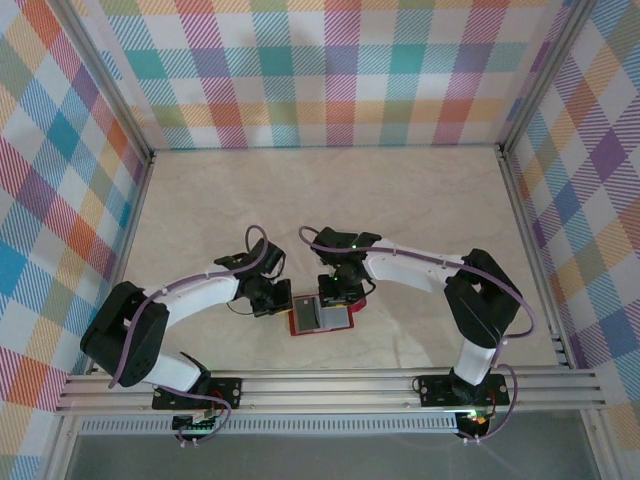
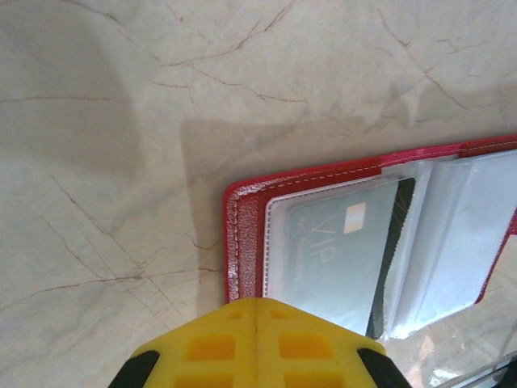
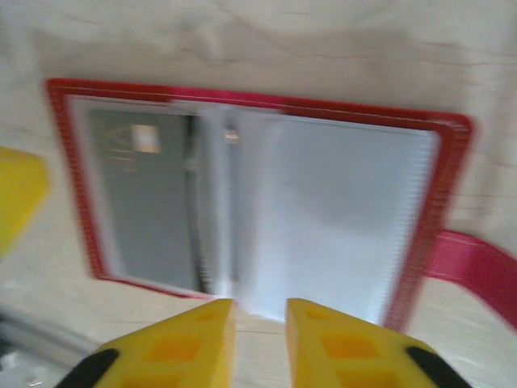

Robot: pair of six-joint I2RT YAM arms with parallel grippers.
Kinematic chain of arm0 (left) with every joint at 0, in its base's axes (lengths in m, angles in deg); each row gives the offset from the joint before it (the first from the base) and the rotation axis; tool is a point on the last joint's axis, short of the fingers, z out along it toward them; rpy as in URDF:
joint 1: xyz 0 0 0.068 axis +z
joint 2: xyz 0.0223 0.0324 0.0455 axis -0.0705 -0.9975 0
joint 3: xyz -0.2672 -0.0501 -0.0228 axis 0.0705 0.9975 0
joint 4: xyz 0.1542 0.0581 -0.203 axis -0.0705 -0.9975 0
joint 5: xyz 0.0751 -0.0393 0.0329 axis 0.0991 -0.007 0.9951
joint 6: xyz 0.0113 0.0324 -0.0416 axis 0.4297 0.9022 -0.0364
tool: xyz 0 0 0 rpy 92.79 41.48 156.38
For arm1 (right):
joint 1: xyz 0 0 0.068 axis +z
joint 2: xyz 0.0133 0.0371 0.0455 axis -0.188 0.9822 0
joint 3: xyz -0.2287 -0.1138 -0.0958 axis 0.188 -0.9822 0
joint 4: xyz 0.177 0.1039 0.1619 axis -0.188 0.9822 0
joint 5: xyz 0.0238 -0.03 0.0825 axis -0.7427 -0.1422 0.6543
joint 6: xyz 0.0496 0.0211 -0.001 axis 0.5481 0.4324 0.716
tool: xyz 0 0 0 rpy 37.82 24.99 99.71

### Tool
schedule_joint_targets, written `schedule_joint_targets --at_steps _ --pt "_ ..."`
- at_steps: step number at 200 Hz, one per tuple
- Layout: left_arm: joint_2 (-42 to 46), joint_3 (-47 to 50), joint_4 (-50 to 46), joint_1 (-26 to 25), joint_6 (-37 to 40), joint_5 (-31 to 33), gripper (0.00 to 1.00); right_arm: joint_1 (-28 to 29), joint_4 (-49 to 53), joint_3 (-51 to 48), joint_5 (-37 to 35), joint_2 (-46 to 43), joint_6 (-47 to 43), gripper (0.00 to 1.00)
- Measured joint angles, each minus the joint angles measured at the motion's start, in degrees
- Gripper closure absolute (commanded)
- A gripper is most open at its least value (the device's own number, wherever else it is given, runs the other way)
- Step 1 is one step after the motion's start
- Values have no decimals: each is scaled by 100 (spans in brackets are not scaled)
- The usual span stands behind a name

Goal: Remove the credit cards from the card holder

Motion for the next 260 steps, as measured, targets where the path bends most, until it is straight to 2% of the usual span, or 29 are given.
schedule_joint_targets --at_steps 14,40,105,172,260 --pt "13 2 52 -13 -9 -76 100 0 -267 -4 293 22 81 85" --pt "-35 4 129 -96 -57 -201 100 0 -675 -2 697 216 184 86" --pt "-339 107 304 -214 -131 -258 100 0 -883 63 968 874 223 85" --pt "-393 109 341 -214 -103 -267 100 0 -870 166 938 1027 216 80" --pt "-503 22 348 -214 22 -308 100 4 -490 254 452 1012 173 77"
